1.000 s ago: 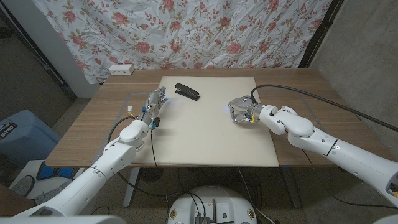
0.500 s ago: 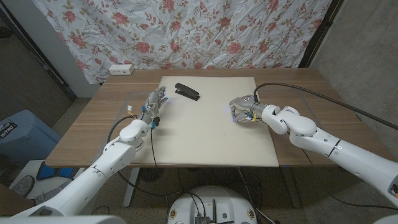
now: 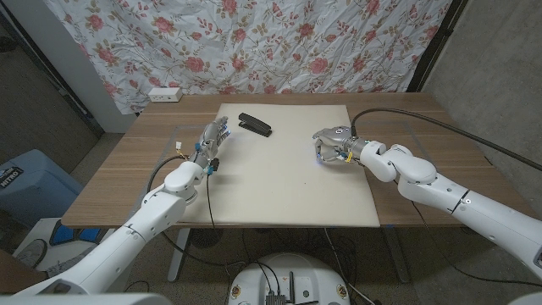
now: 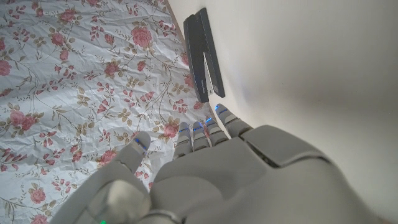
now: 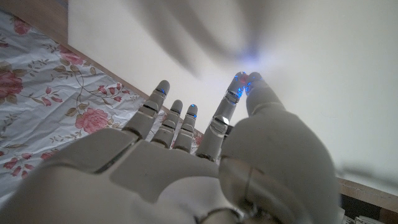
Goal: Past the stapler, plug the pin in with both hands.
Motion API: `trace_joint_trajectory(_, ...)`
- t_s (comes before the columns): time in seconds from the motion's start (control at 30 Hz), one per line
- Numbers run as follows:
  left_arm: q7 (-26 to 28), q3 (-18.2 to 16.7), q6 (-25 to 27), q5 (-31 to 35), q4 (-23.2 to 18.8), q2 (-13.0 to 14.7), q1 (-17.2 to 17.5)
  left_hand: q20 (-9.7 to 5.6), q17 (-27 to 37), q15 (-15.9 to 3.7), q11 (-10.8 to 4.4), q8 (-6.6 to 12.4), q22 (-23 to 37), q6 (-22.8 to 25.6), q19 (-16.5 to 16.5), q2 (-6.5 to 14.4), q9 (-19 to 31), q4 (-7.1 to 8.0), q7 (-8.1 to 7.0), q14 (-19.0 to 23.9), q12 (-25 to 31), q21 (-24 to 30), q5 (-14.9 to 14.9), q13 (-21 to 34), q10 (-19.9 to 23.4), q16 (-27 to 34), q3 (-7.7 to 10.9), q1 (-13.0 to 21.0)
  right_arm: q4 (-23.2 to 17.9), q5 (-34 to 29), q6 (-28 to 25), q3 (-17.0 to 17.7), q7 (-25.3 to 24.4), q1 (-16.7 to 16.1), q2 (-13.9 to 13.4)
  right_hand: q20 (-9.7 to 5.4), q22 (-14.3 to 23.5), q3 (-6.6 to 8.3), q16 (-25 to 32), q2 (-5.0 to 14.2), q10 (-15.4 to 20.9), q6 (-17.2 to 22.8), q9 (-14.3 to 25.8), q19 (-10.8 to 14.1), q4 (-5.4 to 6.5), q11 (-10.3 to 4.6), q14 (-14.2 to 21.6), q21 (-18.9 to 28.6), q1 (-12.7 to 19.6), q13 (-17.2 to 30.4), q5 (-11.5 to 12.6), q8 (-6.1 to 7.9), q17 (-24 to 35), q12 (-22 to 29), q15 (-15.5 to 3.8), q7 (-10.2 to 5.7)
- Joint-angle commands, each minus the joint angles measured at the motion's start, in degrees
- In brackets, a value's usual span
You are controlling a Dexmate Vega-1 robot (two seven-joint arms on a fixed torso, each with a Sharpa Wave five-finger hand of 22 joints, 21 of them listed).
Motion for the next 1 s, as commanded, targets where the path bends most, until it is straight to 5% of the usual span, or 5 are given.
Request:
trace_joint_trajectory(0.03, 1.8, 1.0, 2.8, 3.9, -4.2, 2.4, -0.1, -0.57, 0.1, -0.61, -0.32, 0.26, 0.1, 0.9, 0.5, 4.0, 0.2, -0.27, -0.08, 0.4, 0.1, -0.3, 0.5, 0.2, 0.6, 0.0, 0.38, 0.0, 1.3, 5.0, 0.9, 1.6, -3.8, -0.8, 0.2, -0.16, 0.3, -0.10, 0.3, 0.39, 0.6, 0.9, 0.1, 0.0, -0.19, -0.17, 0.3, -0.2, 0.4, -0.1, 0.2, -0.08, 0.3, 0.2, -1.47, -0.42)
trace_joint_trajectory(0.8, -0.4, 6.5, 14.3, 17.3, -15.6, 11.0, -2.9, -1.66, 0.0, -1.70, -1.02, 0.09, 0.1, 1.2, 0.4, 4.5, 0.2, -0.81, -0.77, 0.1, 0.1, -0.4, 0.5, 0.2, 0.9, -0.2, 1.03, 0.5, 3.4, 14.0, 2.3, 4.4, -12.0, -3.5, 0.7, -0.04, 0.2, -0.39, 0.7, 0.42, 1.6, 1.2, -0.3, 0.0, -0.31, 0.04, 1.0, -0.3, 0.7, -0.1, 0.4, -0.26, 0.3, 0.2, -1.33, -0.24)
trace_joint_trajectory(1.0, -0.8, 7.5, 16.0, 21.1, -17.5, 12.3, -3.0, -3.92, 0.1, -2.09, -1.26, 0.09, 0.0, 1.4, -1.7, 4.7, 0.2, -0.72, -1.29, -0.9, 0.0, -1.0, 0.5, 0.2, 1.0, -0.4, 1.21, 0.4, 3.8, 14.2, 1.9, 4.2, -13.2, -3.3, 1.0, -0.05, 0.2, -0.46, 0.7, 0.45, 1.8, 1.2, -0.5, 0.0, -0.31, -0.02, 1.0, -0.3, 0.7, -0.1, 0.4, -0.41, 0.3, 0.2, -1.25, -0.13)
